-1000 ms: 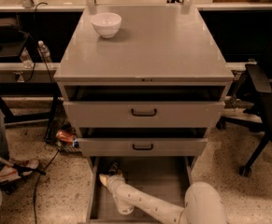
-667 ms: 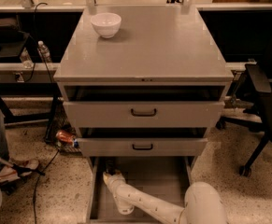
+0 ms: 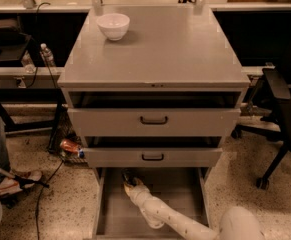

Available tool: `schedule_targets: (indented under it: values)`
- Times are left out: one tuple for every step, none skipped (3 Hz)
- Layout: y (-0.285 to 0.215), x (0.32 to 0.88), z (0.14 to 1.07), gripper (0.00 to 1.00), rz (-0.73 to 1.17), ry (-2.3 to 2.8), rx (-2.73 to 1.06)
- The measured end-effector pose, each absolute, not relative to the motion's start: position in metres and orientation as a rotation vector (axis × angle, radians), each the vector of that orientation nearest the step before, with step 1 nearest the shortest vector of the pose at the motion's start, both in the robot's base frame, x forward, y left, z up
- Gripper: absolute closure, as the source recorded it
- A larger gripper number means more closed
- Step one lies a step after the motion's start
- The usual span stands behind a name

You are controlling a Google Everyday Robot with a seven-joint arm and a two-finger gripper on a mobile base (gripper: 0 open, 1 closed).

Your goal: Pick redbull can from bottom drawer and place on counter

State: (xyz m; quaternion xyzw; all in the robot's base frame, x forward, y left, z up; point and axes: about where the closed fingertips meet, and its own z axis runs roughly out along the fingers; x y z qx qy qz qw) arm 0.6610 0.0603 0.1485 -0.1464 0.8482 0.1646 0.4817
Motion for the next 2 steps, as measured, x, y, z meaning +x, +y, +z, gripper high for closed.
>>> schedule_targets:
  values:
    - [0.025, 0.656, 0.165, 1.00, 0.484, 1.991, -0.454]
    - [0.007, 0.634, 0.184, 1.00, 0.522, 1.969, -0.555]
